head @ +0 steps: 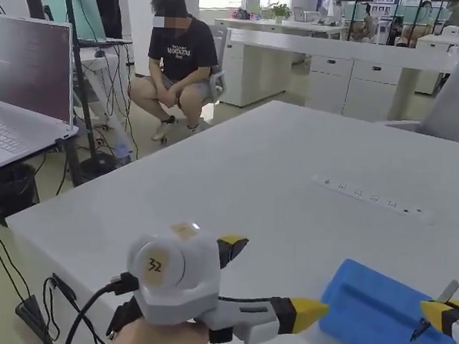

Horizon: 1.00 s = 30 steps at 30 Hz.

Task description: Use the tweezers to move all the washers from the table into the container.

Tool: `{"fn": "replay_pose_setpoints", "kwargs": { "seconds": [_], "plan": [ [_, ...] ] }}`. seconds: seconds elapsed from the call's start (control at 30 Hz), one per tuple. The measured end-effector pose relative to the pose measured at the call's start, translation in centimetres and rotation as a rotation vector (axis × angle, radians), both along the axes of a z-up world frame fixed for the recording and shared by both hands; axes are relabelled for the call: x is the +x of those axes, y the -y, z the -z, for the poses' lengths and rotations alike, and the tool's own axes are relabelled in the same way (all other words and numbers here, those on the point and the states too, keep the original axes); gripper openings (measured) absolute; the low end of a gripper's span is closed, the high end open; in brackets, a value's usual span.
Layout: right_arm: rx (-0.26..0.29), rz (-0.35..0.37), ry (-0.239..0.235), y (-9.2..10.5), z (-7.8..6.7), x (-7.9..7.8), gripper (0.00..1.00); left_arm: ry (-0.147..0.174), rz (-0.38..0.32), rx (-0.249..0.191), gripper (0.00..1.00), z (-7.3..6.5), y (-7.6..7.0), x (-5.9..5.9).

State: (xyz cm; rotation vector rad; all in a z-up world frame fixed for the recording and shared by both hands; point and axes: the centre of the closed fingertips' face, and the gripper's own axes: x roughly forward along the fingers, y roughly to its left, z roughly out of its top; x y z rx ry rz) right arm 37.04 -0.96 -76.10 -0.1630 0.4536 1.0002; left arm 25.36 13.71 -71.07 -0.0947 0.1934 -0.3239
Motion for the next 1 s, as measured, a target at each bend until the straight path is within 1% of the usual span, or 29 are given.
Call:
{"fn": "replay_pose_setpoints", "kwargs": {
  "seconds": [0.1, 0.17, 0.23, 0.27, 0.33, 0.4, 0.43, 0.47, 0.53, 0.6, 0.63, 0.7, 0.77, 0.9, 0.93, 1.0],
  "plan": [
    [0.018, -0.02, 0.02, -0.5, -1.1, -0.4, 0.03, 0.005, -0.001, 0.003, 0.89, -0.1, 0.0, 0.0],
    [0.036, -0.04, 0.04, -1.1, -2.3, -0.8, 0.03, 0.007, 0.0, 0.005, 0.89, -0.2, 0.0, 0.0],
    [0.051, -0.068, 0.055, -1.6, -3.2, -1.4, 0.03, 0.014, 0.002, 0.009, 0.88, -0.3, 0.0, 0.0],
    [0.063, -0.088, 0.059, -1.9, -3.7, -1.9, 0.03, 0.012, 0.003, 0.011, 0.88, -0.2, 0.1, 0.0],
    [0.073, -0.116, 0.065, -2.3, -4.2, -2.6, 0.03, 0.002, 0.005, 0.016, 0.87, -0.1, 0.1, 0.0],
    [0.078, -0.126, 0.076, -2.7, -4.6, -3.3, 0.03, 0.004, 0.008, 0.019, 0.87, -0.1, 0.1, 0.0],
    [0.079, -0.131, 0.088, -2.7, -4.6, -3.4, 0.03, 0.003, 0.008, 0.021, 0.87, -0.1, 0.2, 0.0],
    [0.082, -0.134, 0.09, -2.8, -4.6, -3.5, 0.03, 0.003, 0.007, 0.024, 0.87, -0.1, 0.2, 0.0],
    [0.096, -0.151, 0.074, -3.1, -4.5, -4.0, 0.03, 0.01, -0.003, 0.04, 0.87, -0.2, 0.0, 0.0],
    [0.096, -0.157, 0.066, -3.3, -4.1, -4.2, 0.03, 0.01, -0.003, 0.032, 0.87, -0.2, -0.1, 0.0],
    [0.093, -0.164, 0.061, -3.4, -3.9, -4.5, 0.03, 0.006, -0.003, 0.028, 0.87, -0.1, -0.2, 0.0],
    [0.09, -0.176, 0.048, -3.7, -3.4, -4.9, 0.03, 0.003, -0.003, 0.036, 0.87, 0.0, -0.2, 0.0],
    [0.092, -0.191, 0.022, -4.0, -2.8, -5.2, 0.03, 0.0, 0.003, 0.036, 0.87, 0.2, -0.2, 0.0],
    [0.057, -0.207, -0.004, -4.4, -1.3, -6.1, 0.03, -0.009, 0.003, 0.047, 0.86, 0.5, -0.4, 0.1],
    [0.051, -0.209, -0.022, -4.4, -0.8, -6.4, 0.03, -0.01, 0.003, 0.048, 0.86, 0.5, -0.4, 0.1],
    [0.042, -0.209, -0.037, -4.5, -0.2, -6.8, 0.03, -0.015, 0.003, 0.051, 0.85, 0.8, -0.5, 0.2]
  ]
}}
